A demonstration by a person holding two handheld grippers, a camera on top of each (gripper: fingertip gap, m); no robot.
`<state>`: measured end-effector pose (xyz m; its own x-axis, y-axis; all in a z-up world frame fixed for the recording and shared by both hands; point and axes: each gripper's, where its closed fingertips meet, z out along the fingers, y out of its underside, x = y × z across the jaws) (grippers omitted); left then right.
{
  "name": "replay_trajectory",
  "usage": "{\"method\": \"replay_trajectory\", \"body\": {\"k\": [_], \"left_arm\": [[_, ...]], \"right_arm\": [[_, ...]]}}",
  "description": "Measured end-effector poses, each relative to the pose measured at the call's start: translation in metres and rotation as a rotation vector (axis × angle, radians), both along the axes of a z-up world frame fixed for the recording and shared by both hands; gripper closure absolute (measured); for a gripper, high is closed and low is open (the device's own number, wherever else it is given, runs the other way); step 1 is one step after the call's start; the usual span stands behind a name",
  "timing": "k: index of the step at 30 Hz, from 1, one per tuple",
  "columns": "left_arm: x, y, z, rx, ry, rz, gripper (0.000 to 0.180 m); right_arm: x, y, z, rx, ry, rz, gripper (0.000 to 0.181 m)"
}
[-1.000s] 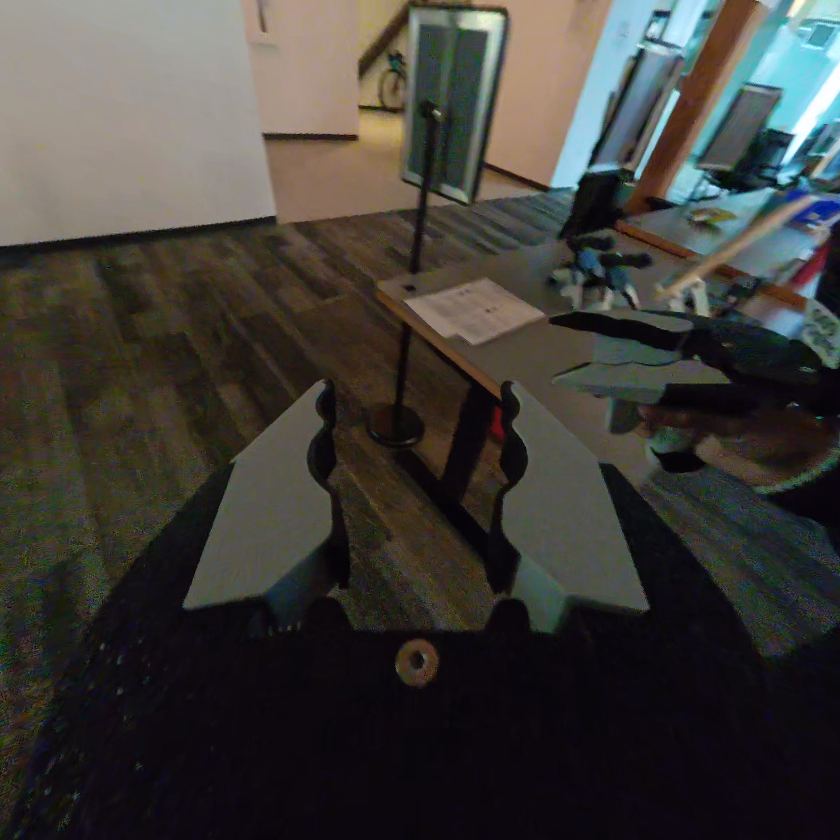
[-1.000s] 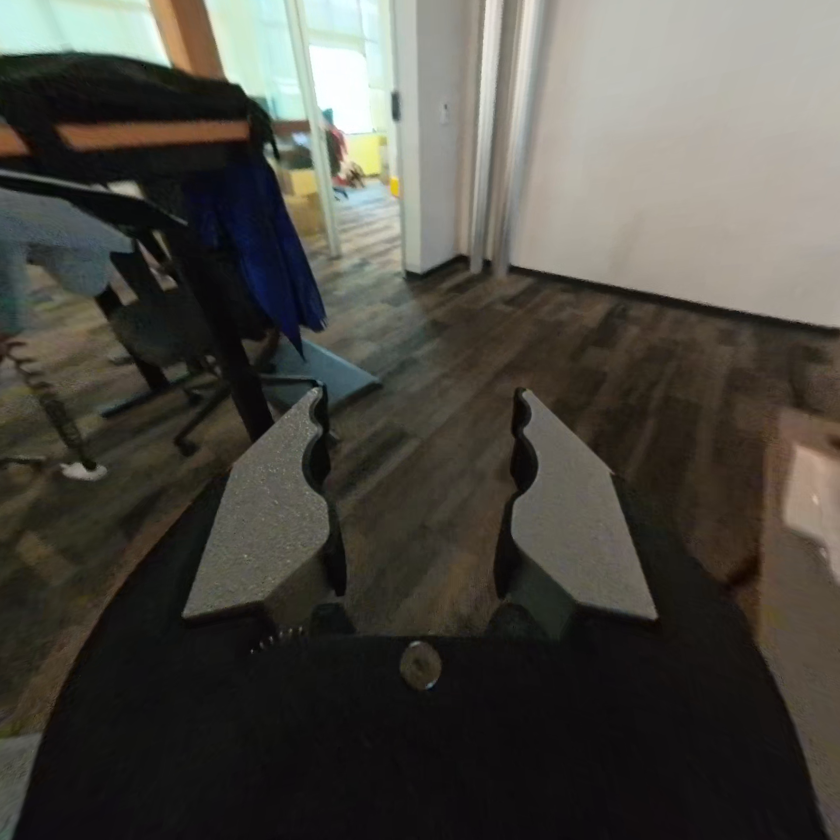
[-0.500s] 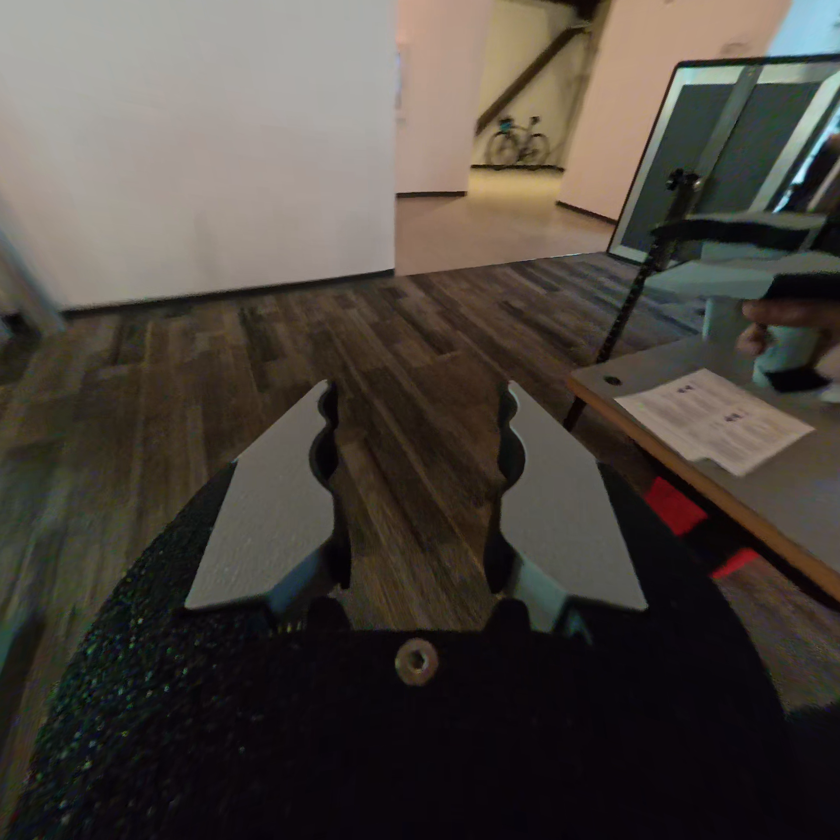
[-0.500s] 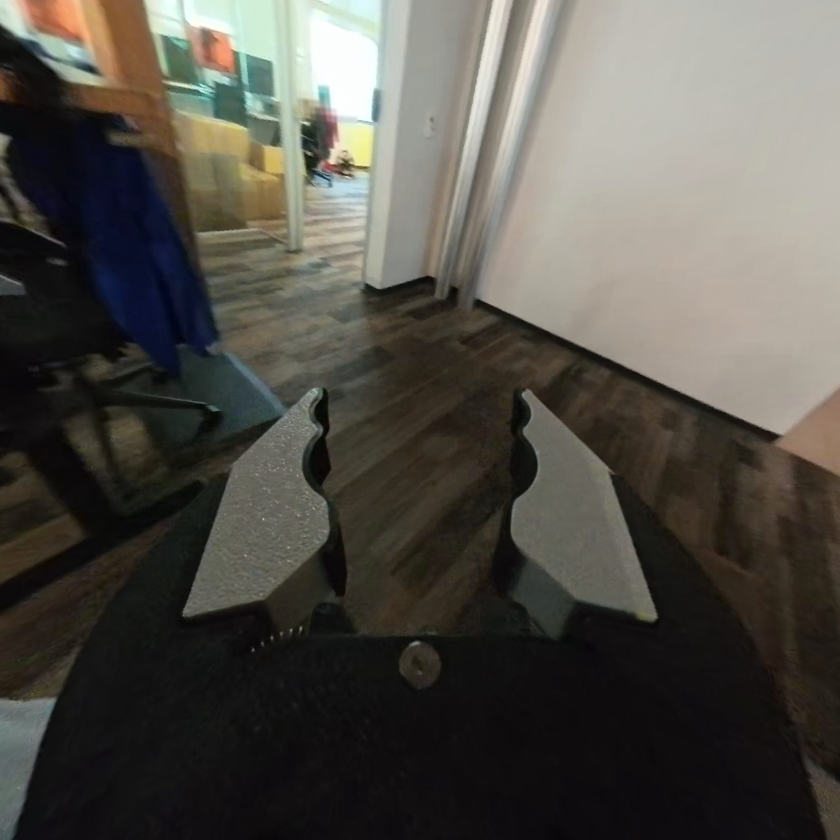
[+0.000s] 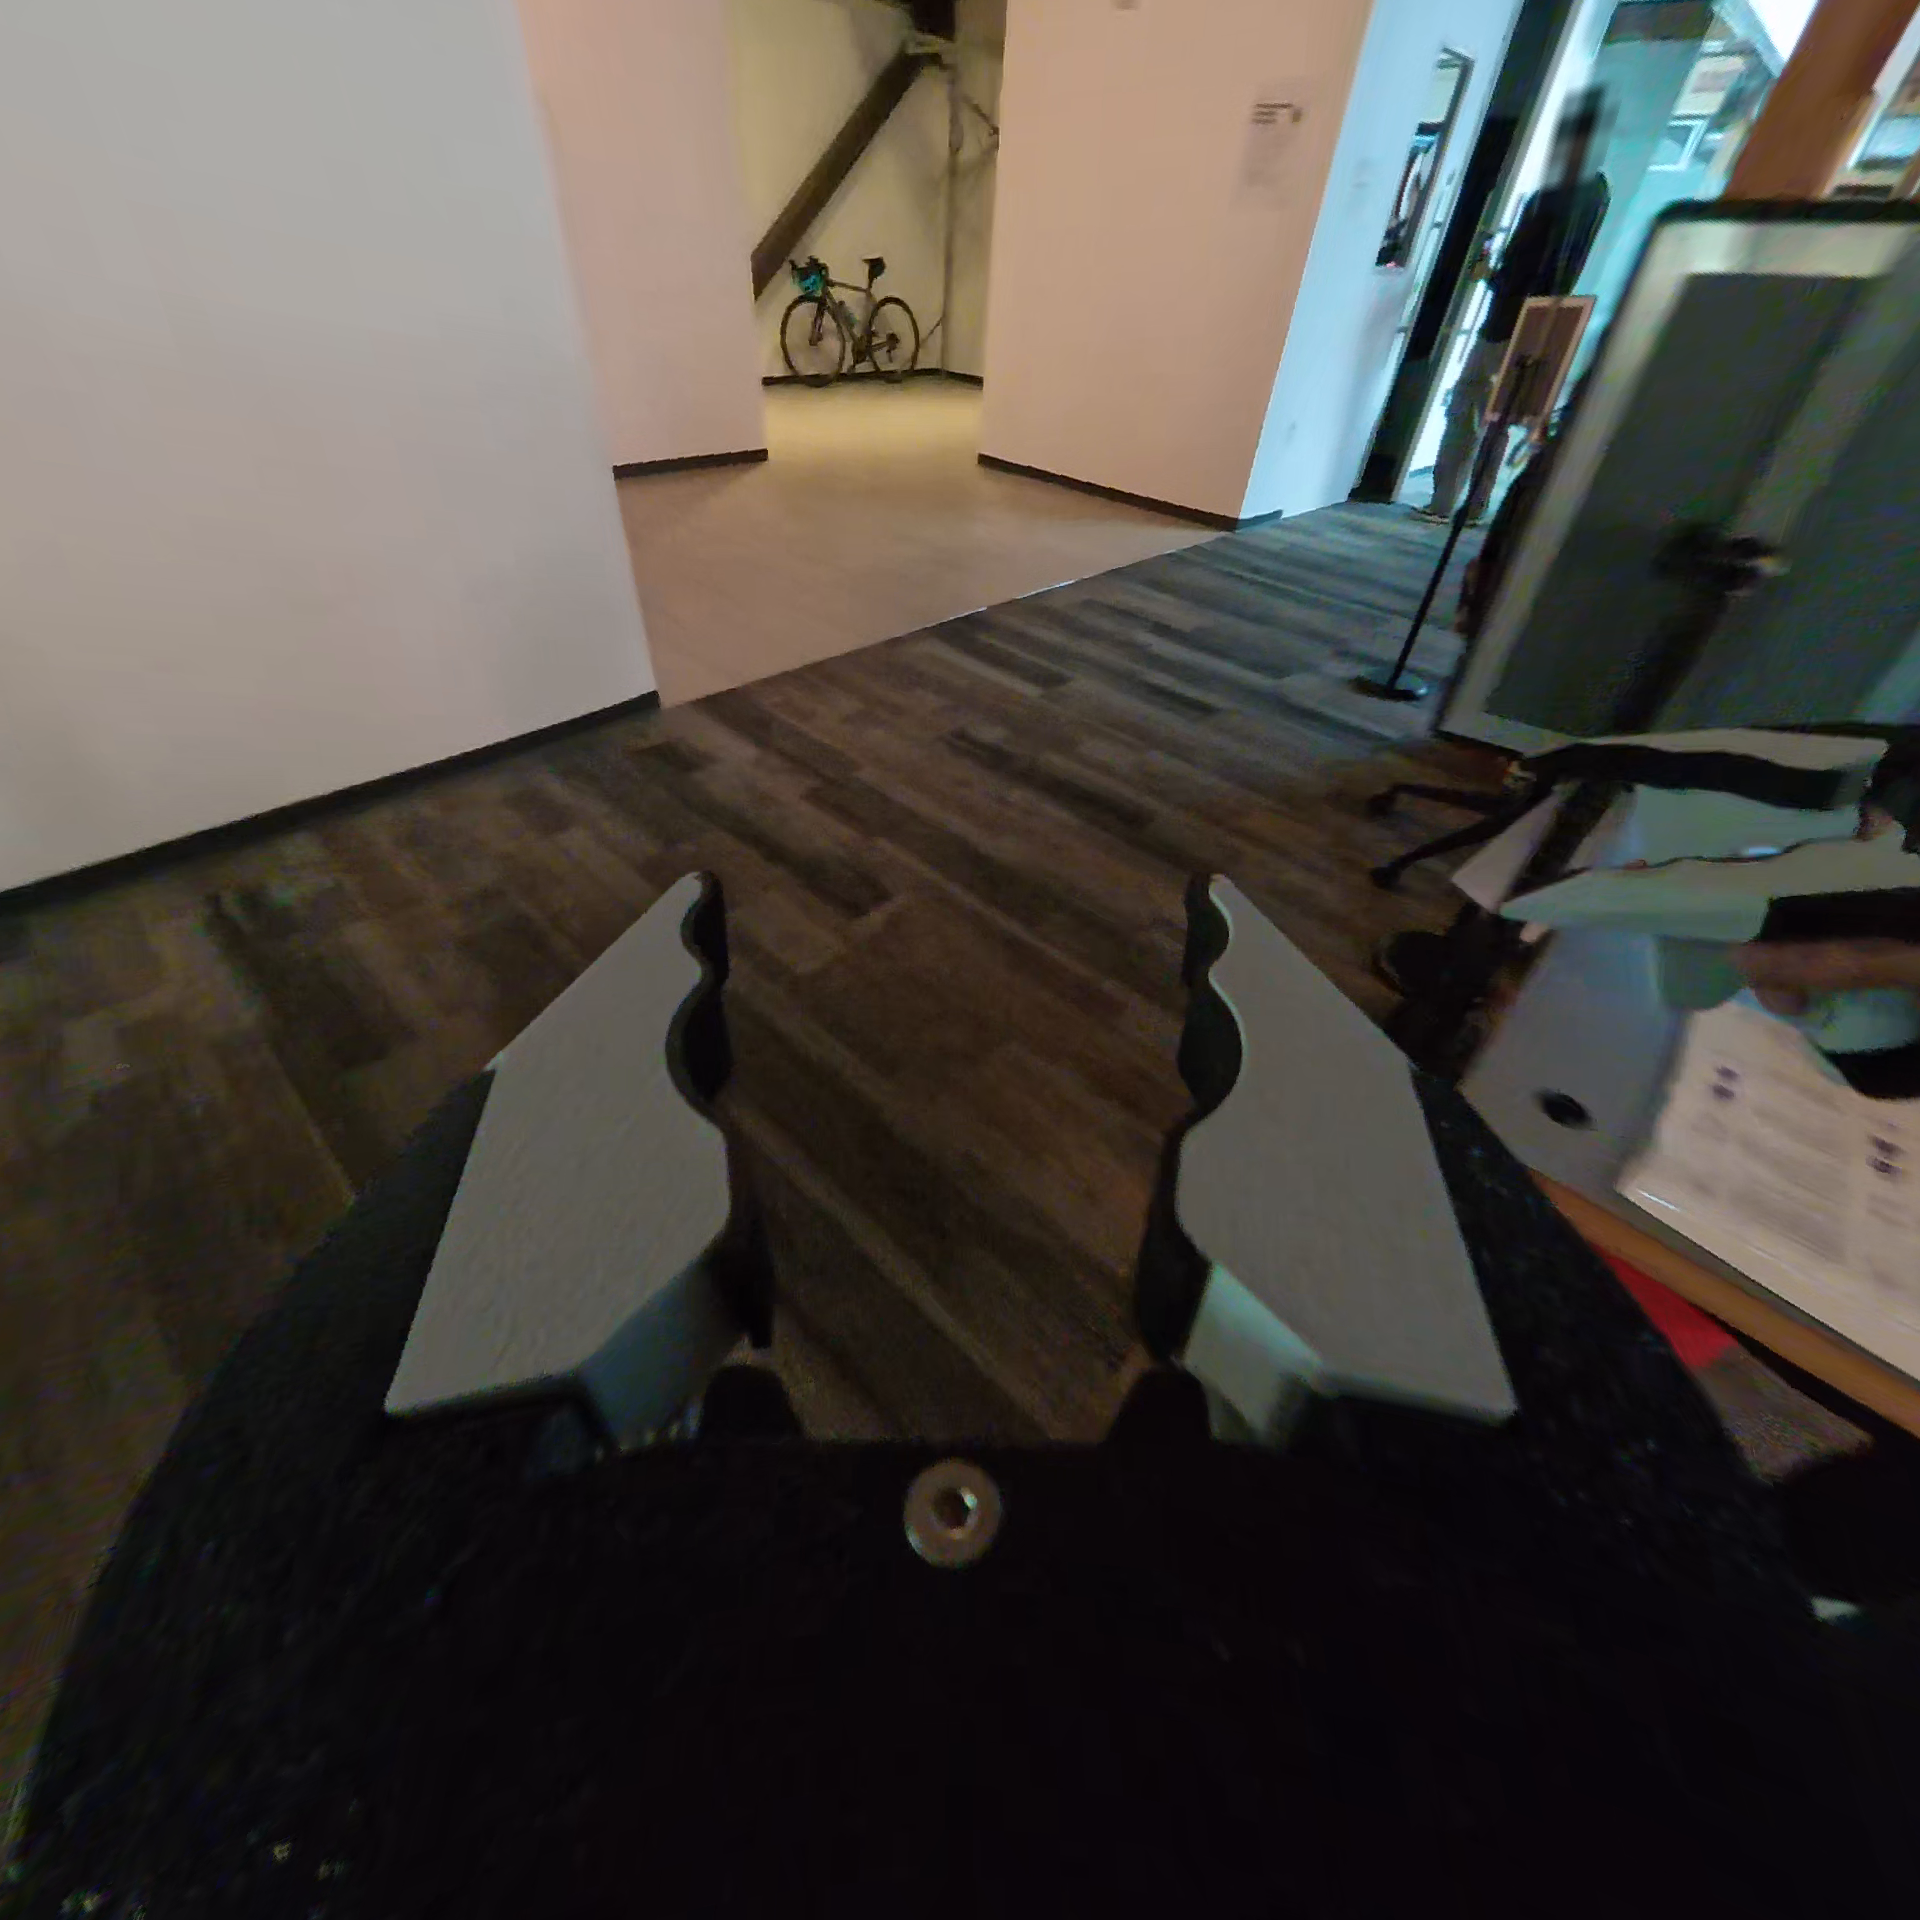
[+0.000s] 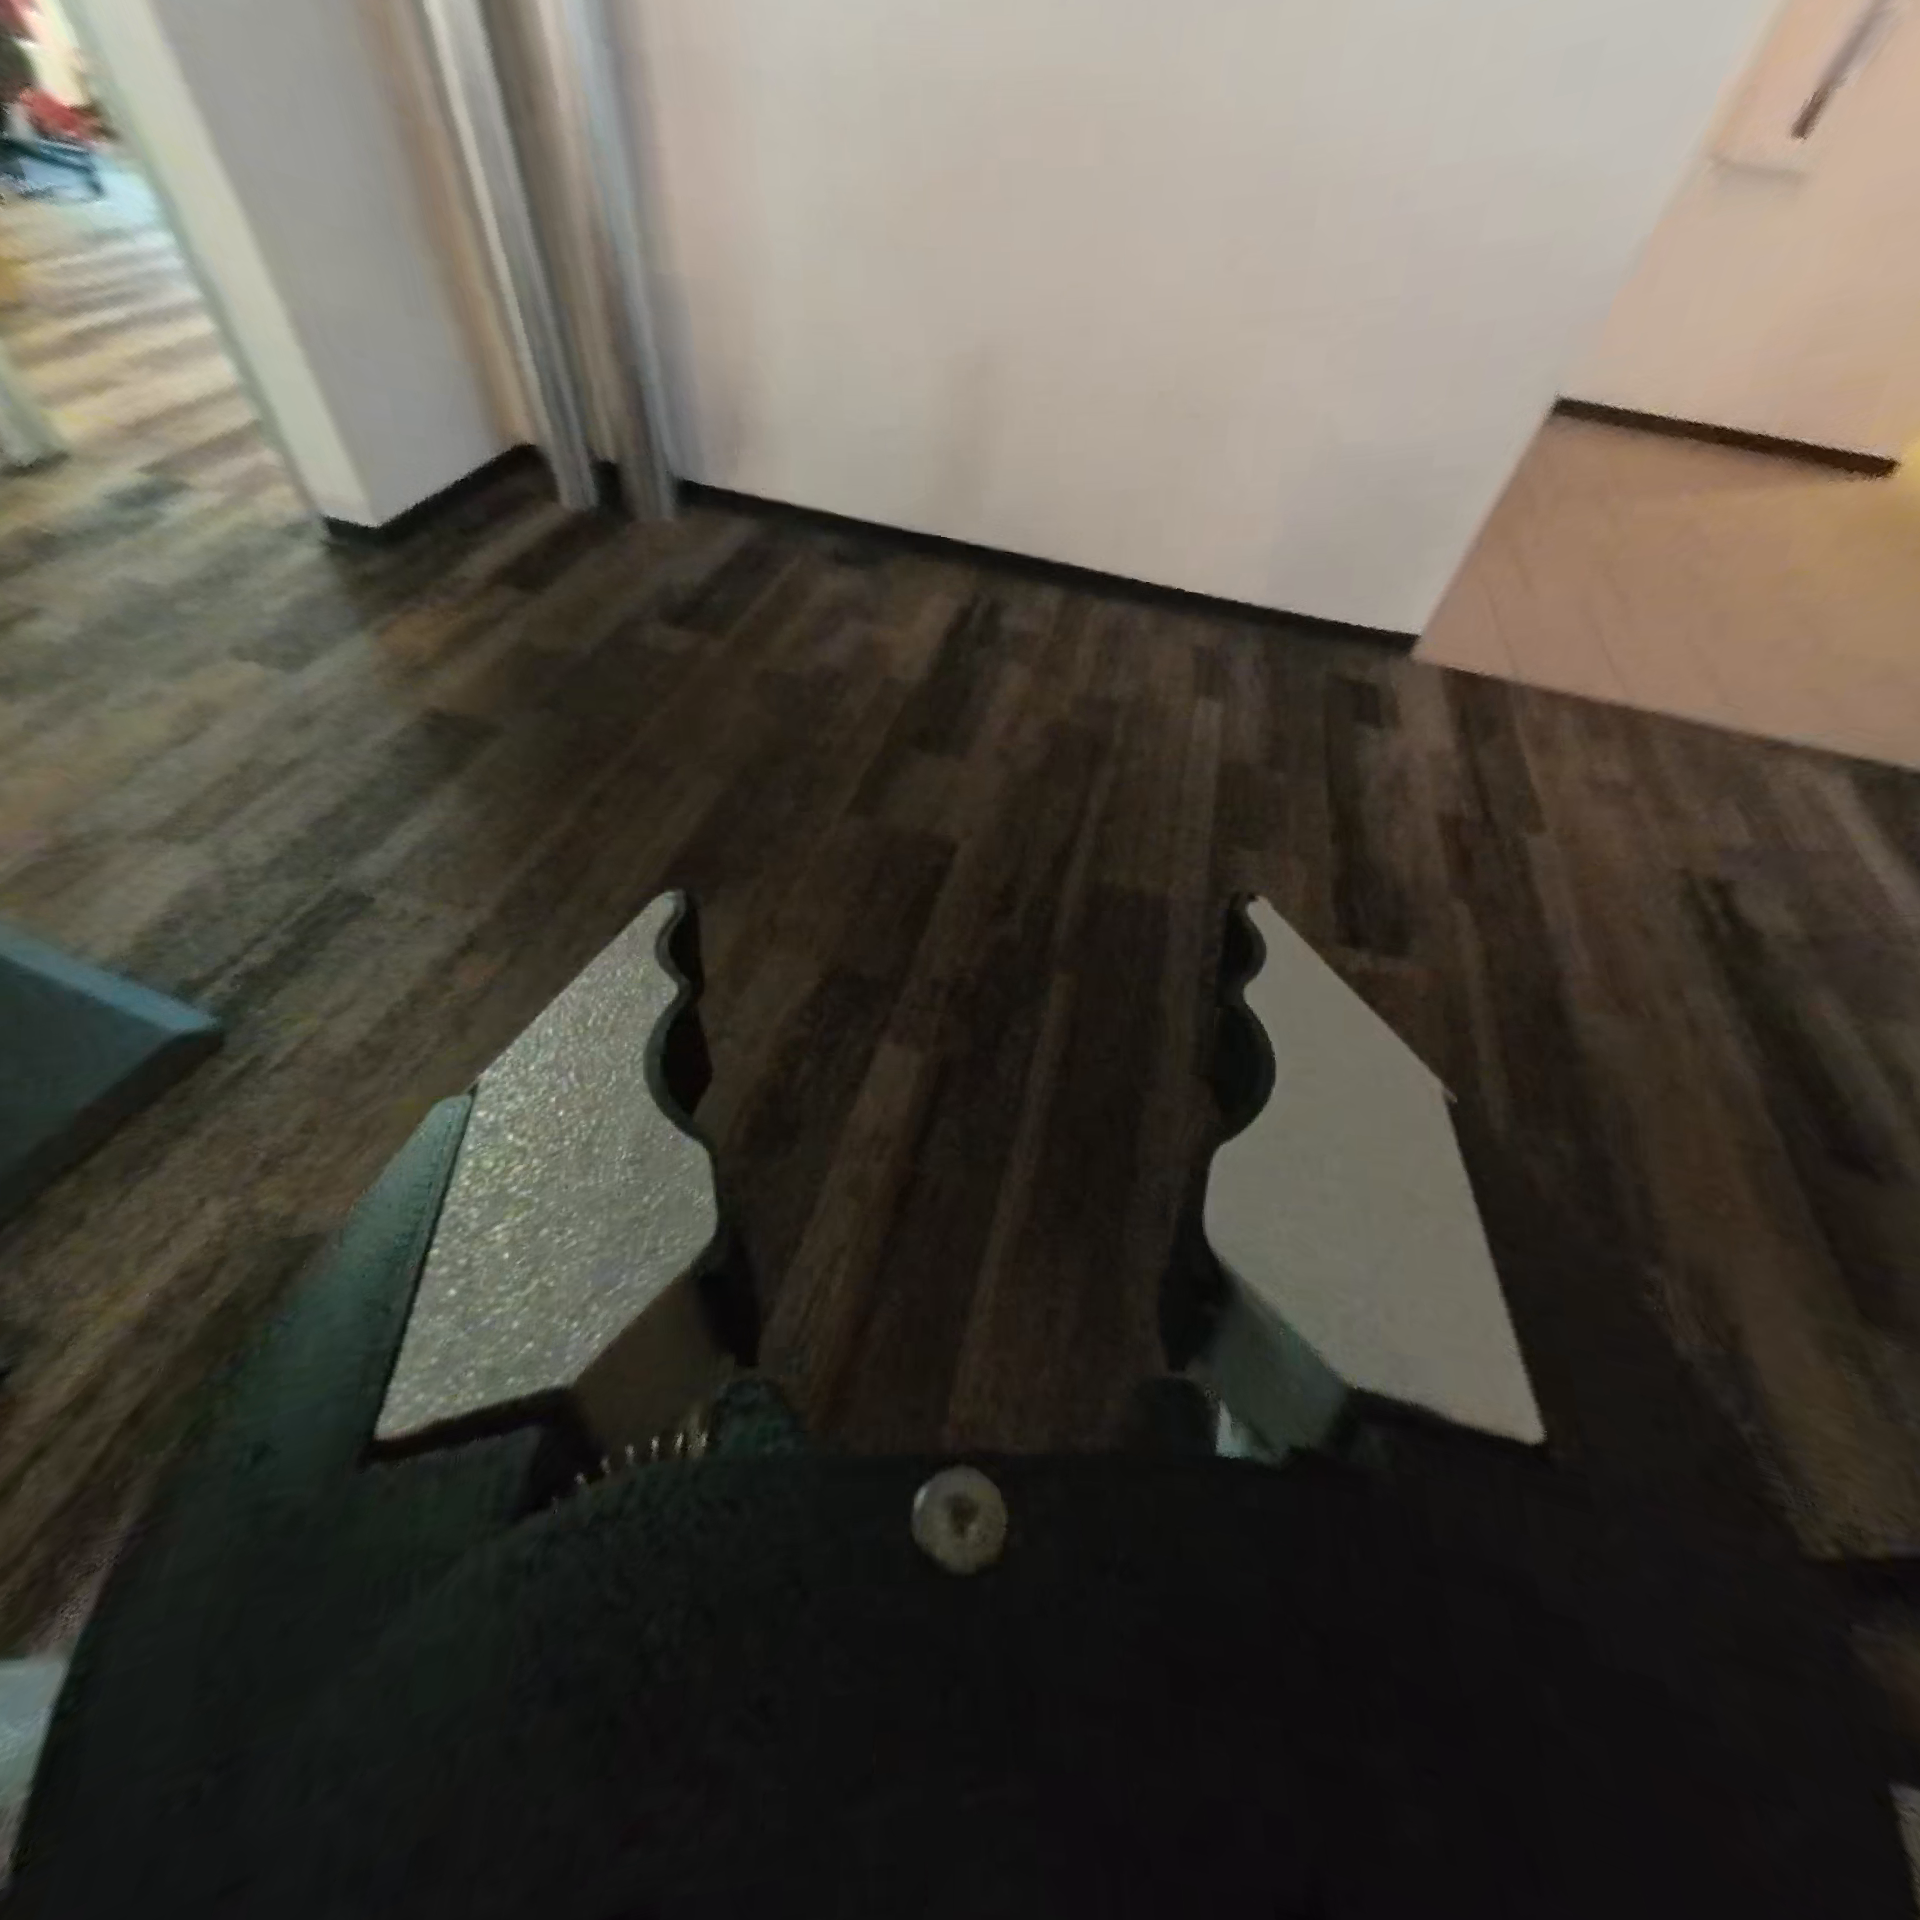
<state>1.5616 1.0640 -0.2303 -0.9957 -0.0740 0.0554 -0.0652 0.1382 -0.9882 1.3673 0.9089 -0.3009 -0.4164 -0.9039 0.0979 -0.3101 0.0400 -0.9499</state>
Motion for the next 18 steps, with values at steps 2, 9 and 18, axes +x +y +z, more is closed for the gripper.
{"method": "replay_trajectory", "body": {"k": [2,9,18], "left_arm": [[0.021,-0.041,-0.010,0.004,0.012,-0.007,0.093],[0.094,-0.211,-0.039,0.085,-0.056,-0.084,0.089],[0.170,-0.472,-0.020,0.131,-0.051,-0.165,0.091]], "right_arm": [[0.020,-0.038,-0.011,0.000,0.000,-0.031,0.081],[0.125,-0.208,-0.027,0.012,-0.078,-0.019,0.088],[0.216,-0.435,0.032,0.043,-0.170,-0.067,0.077]]}}
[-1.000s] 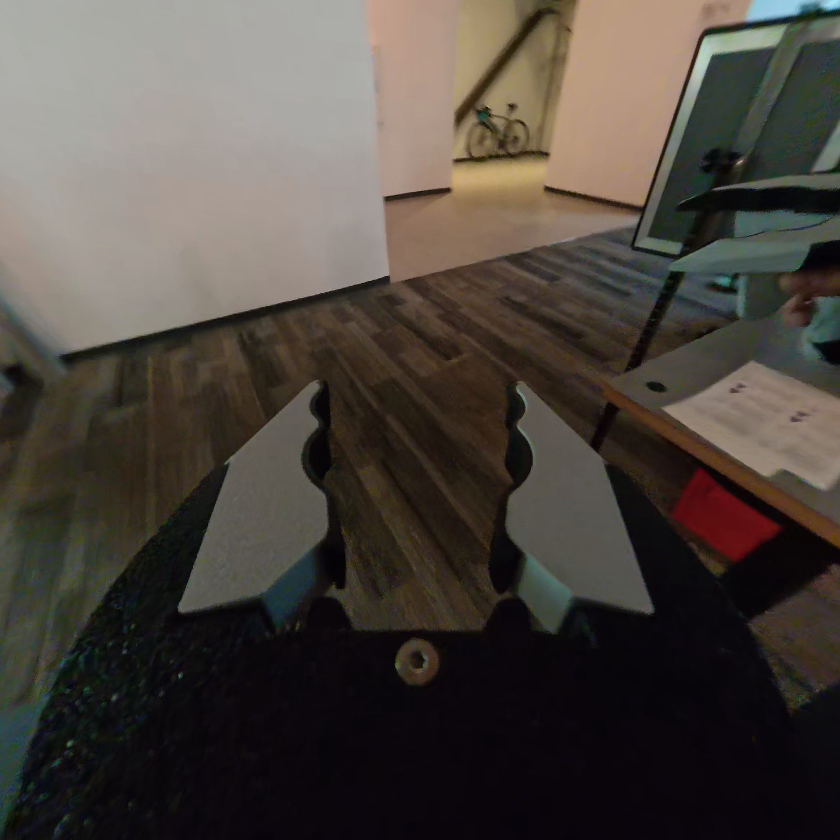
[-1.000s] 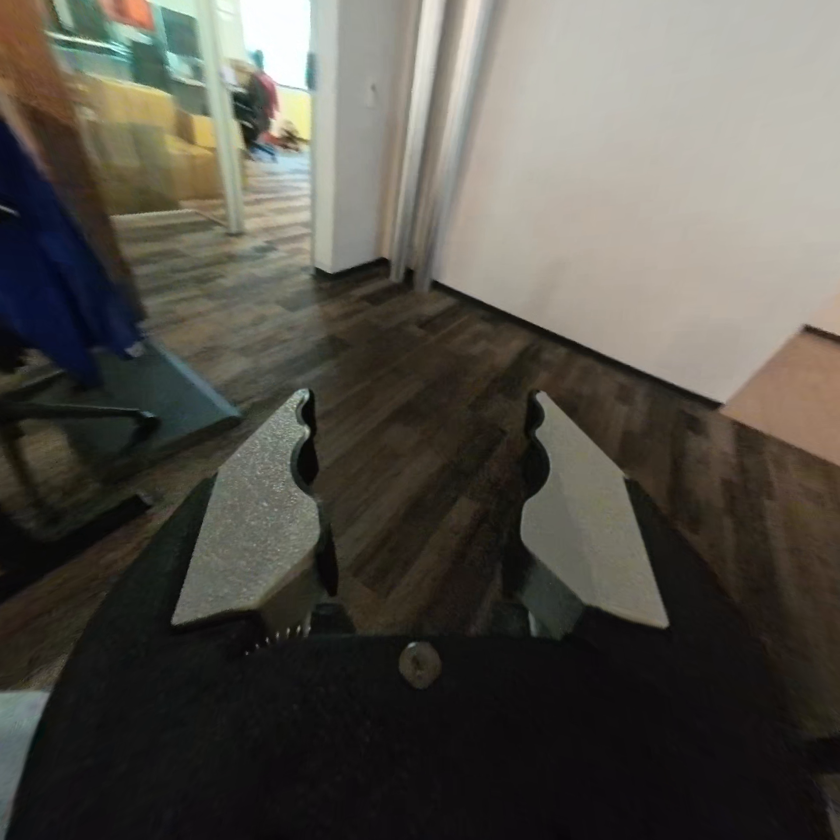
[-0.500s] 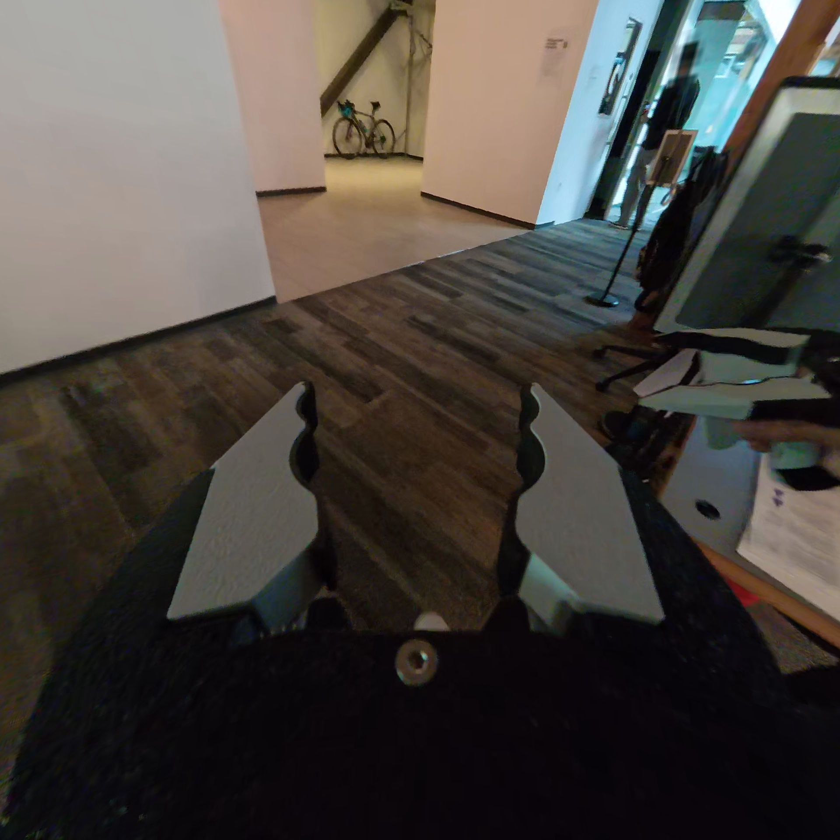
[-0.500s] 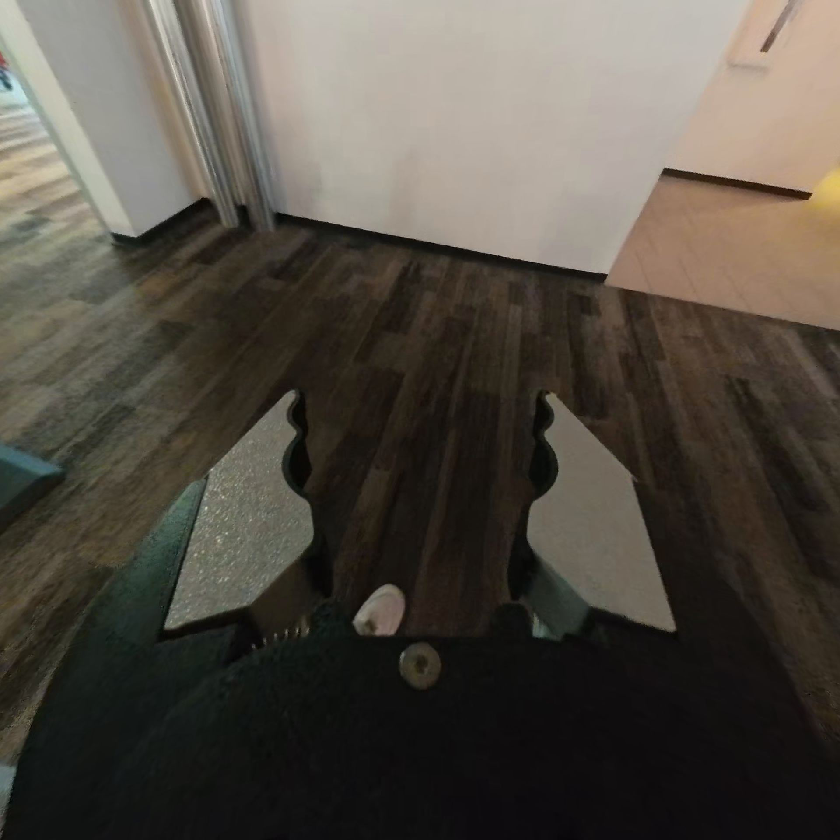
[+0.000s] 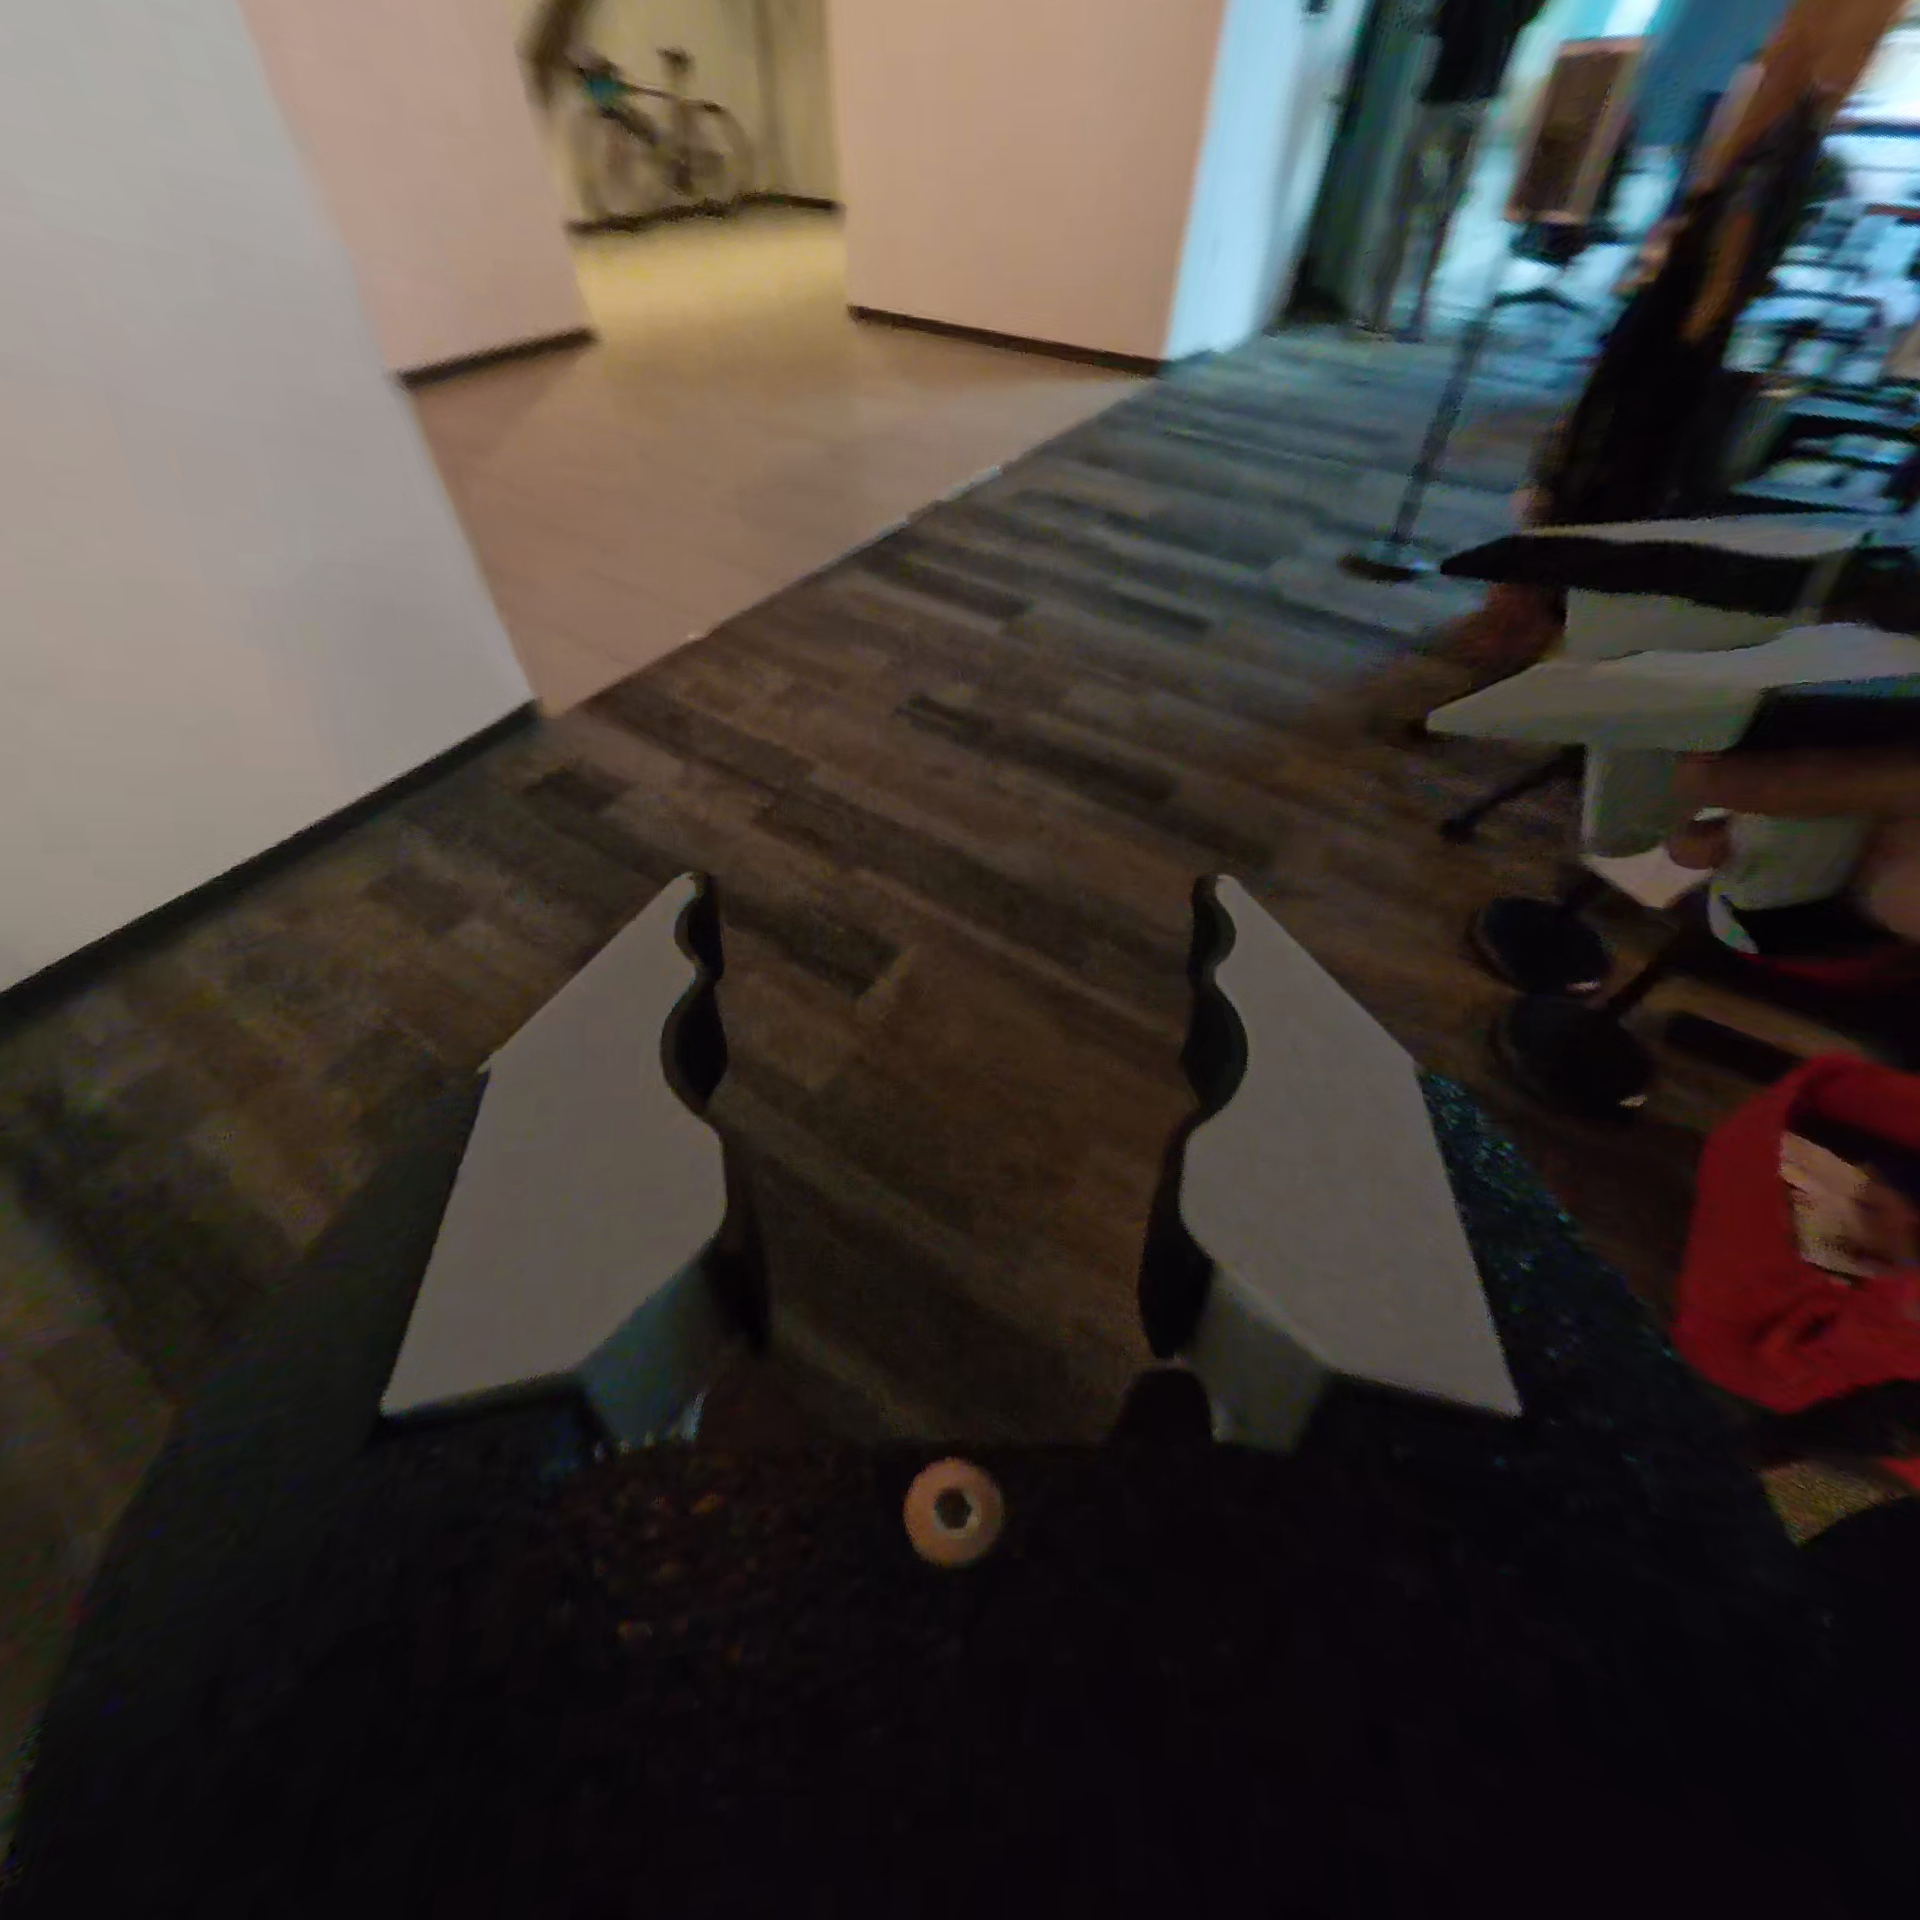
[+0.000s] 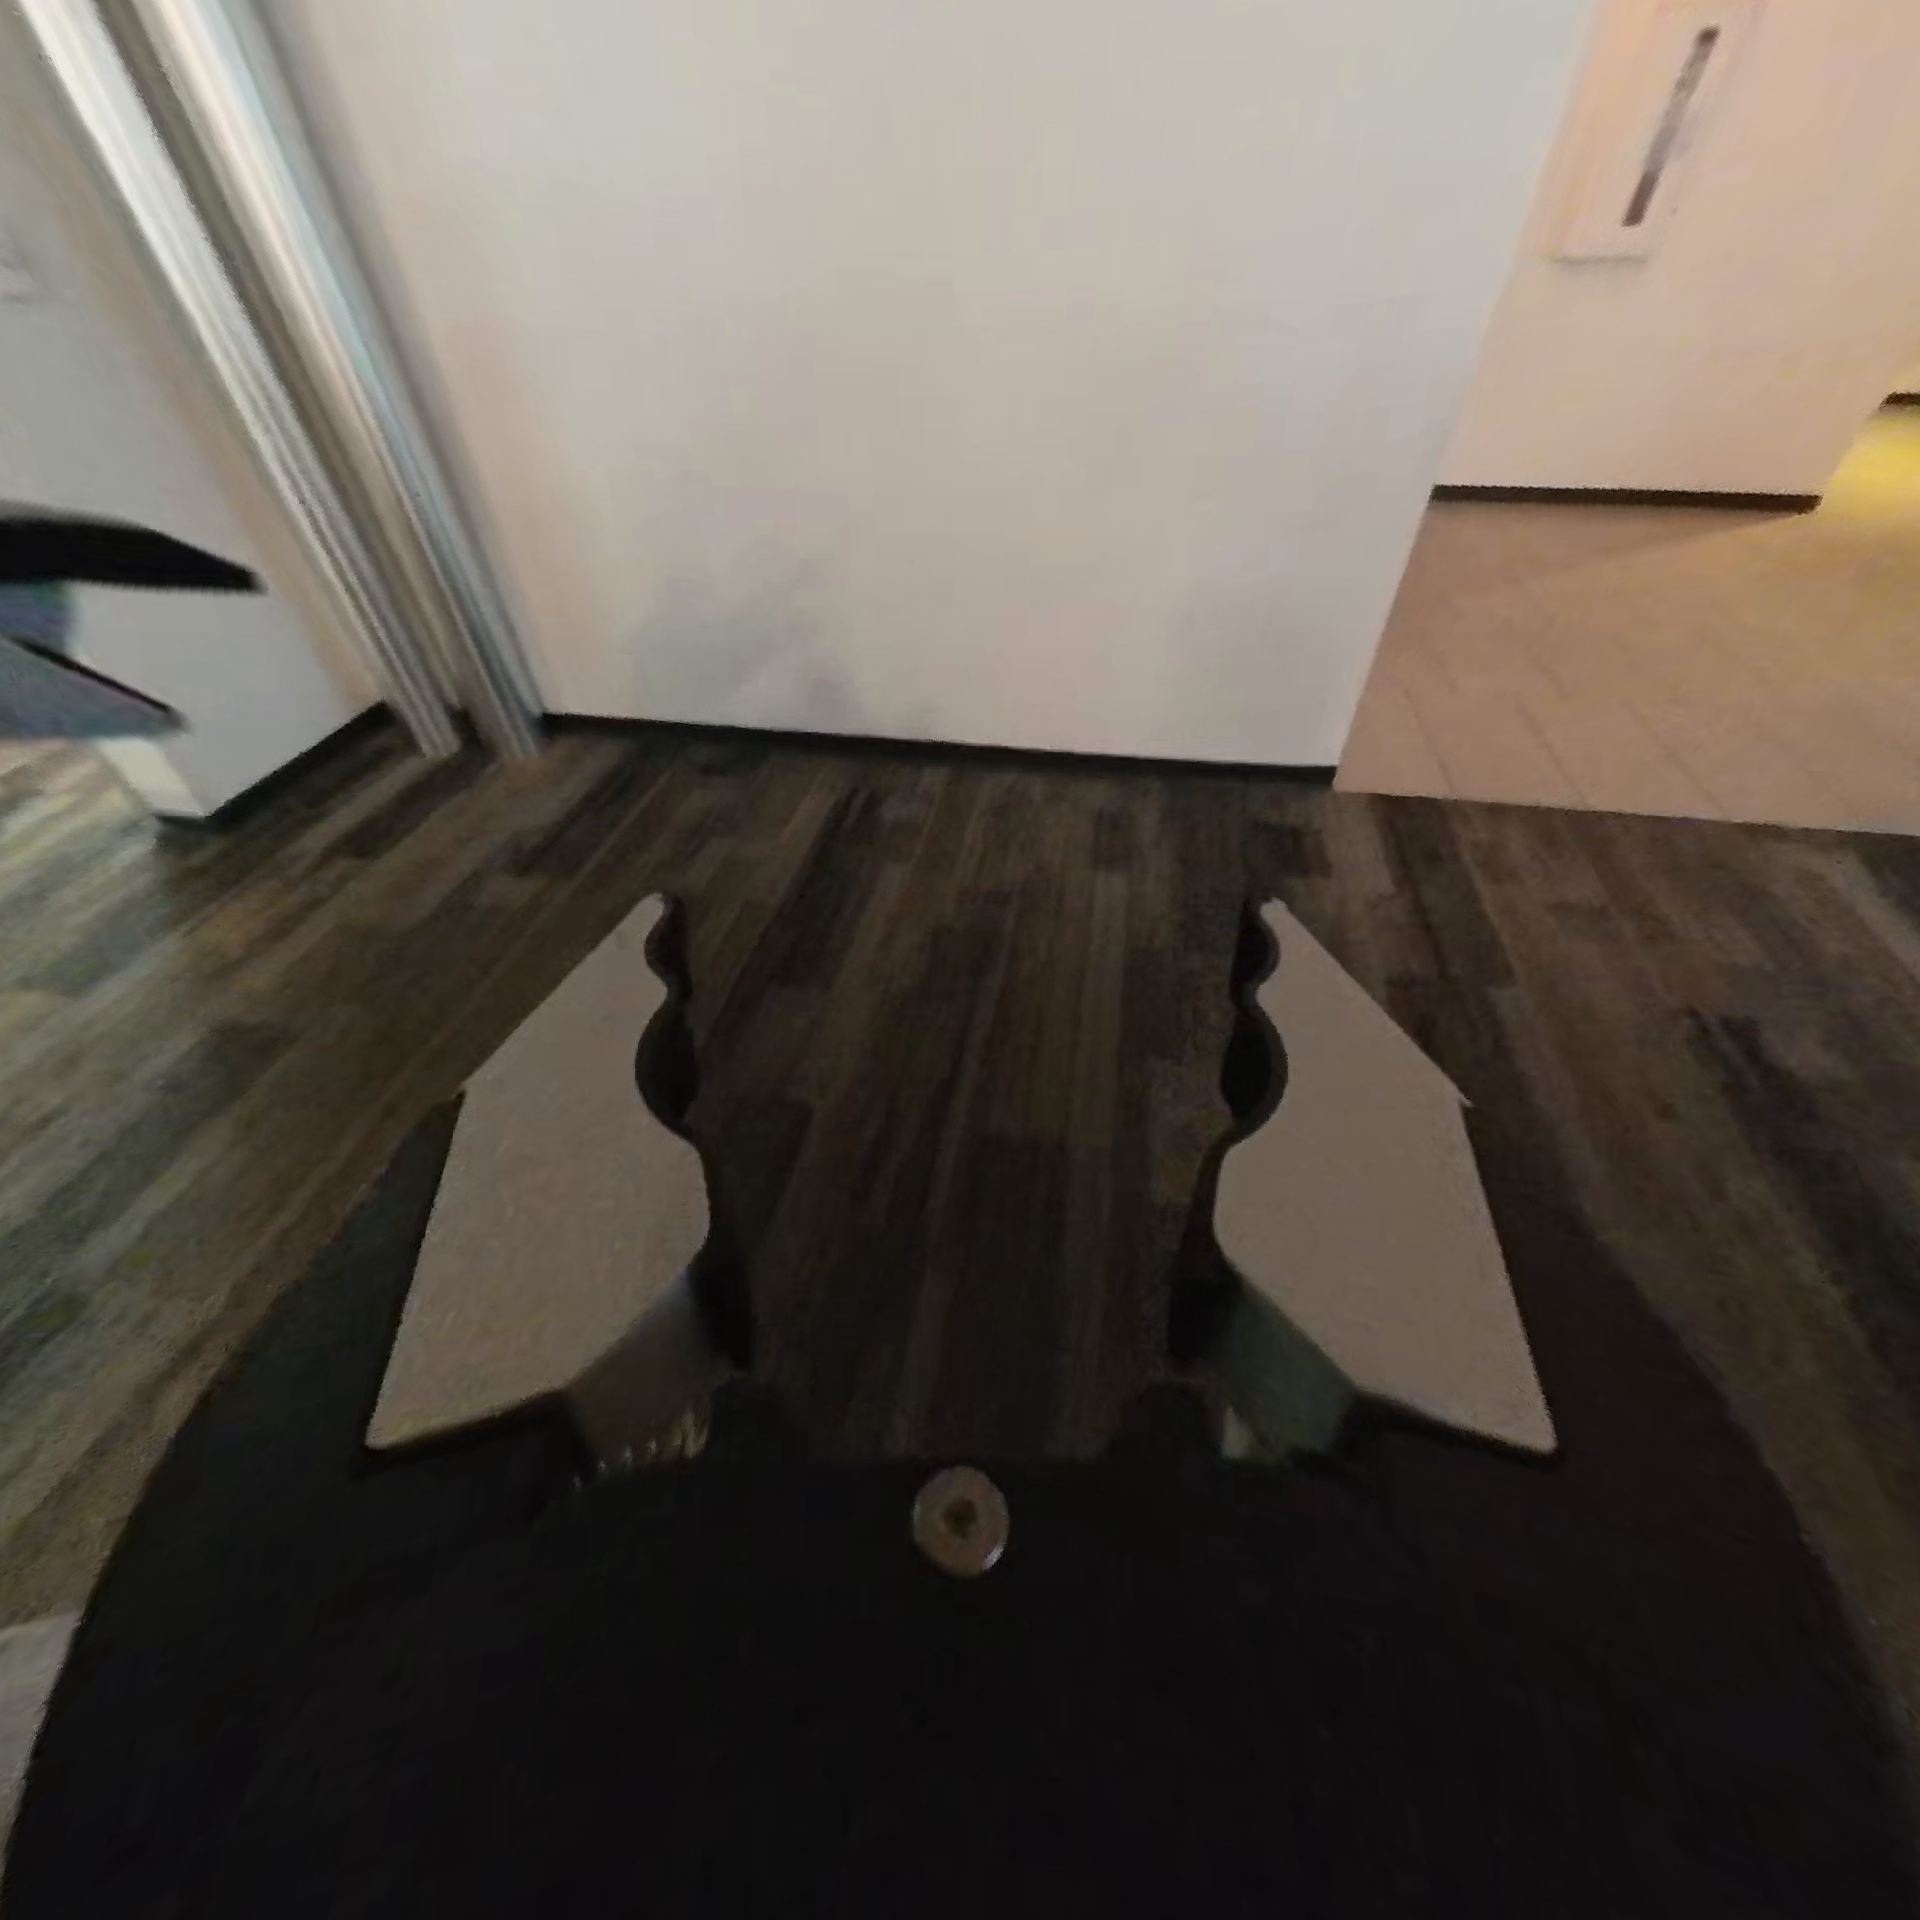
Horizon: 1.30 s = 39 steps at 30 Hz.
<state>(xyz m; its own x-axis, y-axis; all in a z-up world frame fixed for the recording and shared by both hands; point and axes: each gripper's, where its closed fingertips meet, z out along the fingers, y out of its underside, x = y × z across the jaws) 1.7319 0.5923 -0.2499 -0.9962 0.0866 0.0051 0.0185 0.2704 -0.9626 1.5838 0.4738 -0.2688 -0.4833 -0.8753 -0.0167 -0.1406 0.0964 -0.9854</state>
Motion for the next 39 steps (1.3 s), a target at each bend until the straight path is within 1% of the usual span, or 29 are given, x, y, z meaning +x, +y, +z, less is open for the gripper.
{"method": "replay_trajectory", "body": {"k": [2,4,6,8,10,13,15,17,19,21,23,25,28,31,36,39], "left_arm": [[-0.003,-0.063,-0.004,0.005,0.019,-0.078,0.092],[-0.009,-0.128,-0.011,0.019,0.026,-0.166,0.092],[-0.016,-0.195,-0.018,0.030,0.018,-0.258,0.092],[-0.023,-0.264,-0.024,0.034,0.011,-0.353,0.090],[-0.028,-0.334,-0.027,0.018,0.017,-0.444,0.091],[-0.031,-0.436,-0.028,-0.011,-0.009,-0.569,0.090],[-0.029,-0.500,-0.025,-0.022,-0.043,-0.619,0.090],[-0.031,-0.557,-0.015,-0.024,-0.012,-0.678,0.090],[-0.034,-0.610,-0.004,-0.037,0.016,-0.724,0.090],[-0.034,-0.660,0.001,-0.032,0.018,-0.745,0.091],[-0.033,-0.704,0.002,-0.019,0.024,-0.754,0.091],[-0.029,-0.743,0.001,-0.015,0.036,-0.751,0.091],[-0.022,-0.801,-0.010,-0.002,0.055,-0.749,0.093],[-0.013,-0.867,-0.025,0.013,0.011,-0.729,0.092],[0.012,-0.993,-0.031,0.006,-0.032,-0.614,0.094],[0.029,-1.070,-0.017,0.026,-0.040,-0.514,0.094]], "right_arm": [[-0.005,-0.038,0.006,-0.017,-0.016,-0.063,0.082],[-0.024,-0.078,-0.003,-0.031,0.016,-0.184,0.084],[-0.047,-0.119,-0.026,0.023,0.044,-0.311,0.074],[-0.066,-0.156,-0.050,0.083,0.061,-0.401,0.072],[-0.092,-0.203,-0.062,0.088,0.105,-0.541,0.069],[-0.134,-0.276,-0.062,0.051,0.157,-0.747,0.069],[-0.162,-0.320,-0.059,0.078,0.172,-0.892,0.068],[-0.182,-0.358,-0.051,0.109,0.145,-1.015,0.069],[-0.193,-0.392,-0.041,0.102,0.134,-1.080,0.071],[-0.206,-0.423,-0.042,0.083,0.193,-1.153,0.073],[-0.216,-0.453,-0.049,0.122,0.191,-1.235,0.072],[-0.216,-0.490,-0.053,0.140,0.134,-1.272,0.074],[-0.209,-0.560,-0.062,0.140,0.128,-1.285,0.075],[-0.206,-0.651,-0.078,0.145,0.117,-1.251,0.074],[-0.195,-0.830,-0.088,0.102,0.057,-1.165,0.078],[-0.187,-0.939,-0.080,0.112,0.006,-1.084,0.080]]}}
